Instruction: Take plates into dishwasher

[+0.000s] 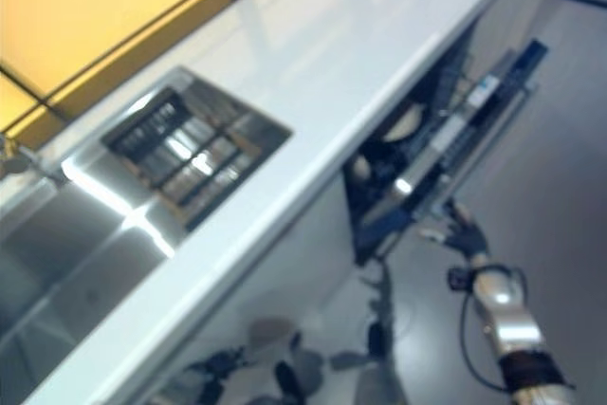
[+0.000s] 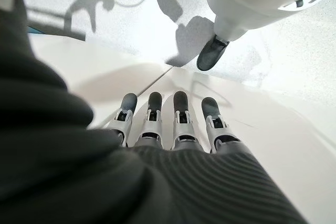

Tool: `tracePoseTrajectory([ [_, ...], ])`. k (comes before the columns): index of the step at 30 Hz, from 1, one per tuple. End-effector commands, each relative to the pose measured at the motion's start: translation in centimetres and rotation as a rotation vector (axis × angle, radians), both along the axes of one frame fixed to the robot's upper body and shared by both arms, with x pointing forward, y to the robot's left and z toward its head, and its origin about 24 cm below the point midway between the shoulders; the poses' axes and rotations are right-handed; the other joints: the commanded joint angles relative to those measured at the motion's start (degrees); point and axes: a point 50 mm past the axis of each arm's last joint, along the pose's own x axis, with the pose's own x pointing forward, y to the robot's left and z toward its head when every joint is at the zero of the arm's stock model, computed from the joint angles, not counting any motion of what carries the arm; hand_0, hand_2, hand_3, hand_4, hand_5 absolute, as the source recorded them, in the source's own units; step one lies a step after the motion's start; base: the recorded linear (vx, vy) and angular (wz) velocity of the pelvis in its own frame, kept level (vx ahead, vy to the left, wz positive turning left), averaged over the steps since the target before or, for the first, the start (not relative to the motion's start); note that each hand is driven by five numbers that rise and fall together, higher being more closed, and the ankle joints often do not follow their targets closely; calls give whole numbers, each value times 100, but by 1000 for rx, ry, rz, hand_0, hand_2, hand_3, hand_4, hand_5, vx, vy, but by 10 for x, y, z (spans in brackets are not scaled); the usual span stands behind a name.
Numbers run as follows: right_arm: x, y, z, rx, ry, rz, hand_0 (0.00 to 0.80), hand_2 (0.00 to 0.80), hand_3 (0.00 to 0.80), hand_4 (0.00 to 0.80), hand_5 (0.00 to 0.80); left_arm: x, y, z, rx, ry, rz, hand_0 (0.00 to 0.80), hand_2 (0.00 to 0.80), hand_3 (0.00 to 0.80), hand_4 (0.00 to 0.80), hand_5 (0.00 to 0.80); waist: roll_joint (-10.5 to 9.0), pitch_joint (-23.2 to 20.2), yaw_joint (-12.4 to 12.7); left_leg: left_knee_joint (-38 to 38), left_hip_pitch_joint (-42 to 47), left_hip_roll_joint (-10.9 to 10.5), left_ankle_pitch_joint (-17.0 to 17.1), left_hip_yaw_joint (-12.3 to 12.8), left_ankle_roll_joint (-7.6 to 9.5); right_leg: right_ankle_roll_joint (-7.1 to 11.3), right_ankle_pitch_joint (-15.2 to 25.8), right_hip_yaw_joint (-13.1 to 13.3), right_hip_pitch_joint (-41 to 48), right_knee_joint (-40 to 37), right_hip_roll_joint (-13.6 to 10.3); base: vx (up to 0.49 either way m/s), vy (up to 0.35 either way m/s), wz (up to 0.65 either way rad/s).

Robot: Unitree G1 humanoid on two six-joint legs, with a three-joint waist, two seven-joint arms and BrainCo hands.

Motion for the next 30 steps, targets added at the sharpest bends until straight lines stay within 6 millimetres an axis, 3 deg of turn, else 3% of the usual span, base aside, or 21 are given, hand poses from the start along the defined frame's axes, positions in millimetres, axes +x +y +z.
tracePoseTrajectory([
  [1, 40, 96, 75, 59, -319, 422, 0, 0, 0, 0, 0, 19, 24, 10, 104, -32, -47, 0, 0, 0, 0, 0, -606, -14, 390, 29, 256, -89, -35, 112, -179, 285, -652, -62, 514, 51, -188, 64, -9, 27],
  [12, 38, 106, 67, 70, -300, 439, 0, 0, 0, 0, 0, 10, 29, 7, 121, -10, -12, 0, 0, 0, 0, 0, -745, -69, 536, 29, 345, -91, -40, 76, -152, 279, -700, -197, 729, 70, -188, 36, 8, 16],
  [20, 40, 80, 54, 97, -251, 259, 0, 0, 0, 0, 0, 2, 33, 4, 124, -6, 33, 0, 0, 0, 0, 0, -719, -89, 521, 29, 382, -121, -63, 41, -143, 290, -708, -168, 806, 56, -192, 11, 29, 6],
  [24, 29, 53, 34, 41, -204, 156, 0, 0, 0, 0, 0, -9, 39, 1, 123, 8, 82, 0, 0, 0, 0, 0, -717, -153, 476, 29, 420, -149, -88, -27, -142, 308, -723, -100, 889, 47, -189, 29, 37, 17],
  [28, 15, 44, 13, -23, -143, 141, 0, 0, 0, 0, 0, -21, 44, -2, 130, 24, 128, 0, 0, 0, 0, 0, -781, -231, 467, 29, 458, -141, -98, -36, -150, 314, -743, -103, 958, 44, -177, 38, 12, 22],
  [30, 1, 38, -9, -39, -38, 159, 0, 0, 0, 0, 0, -28, 49, -3, 133, 33, 171, 0, 0, 0, 0, 0, -845, -284, 469, 29, 507, -120, -100, -16, -151, 301, -781, -138, 1031, 49, -155, 41, 20, 18],
])
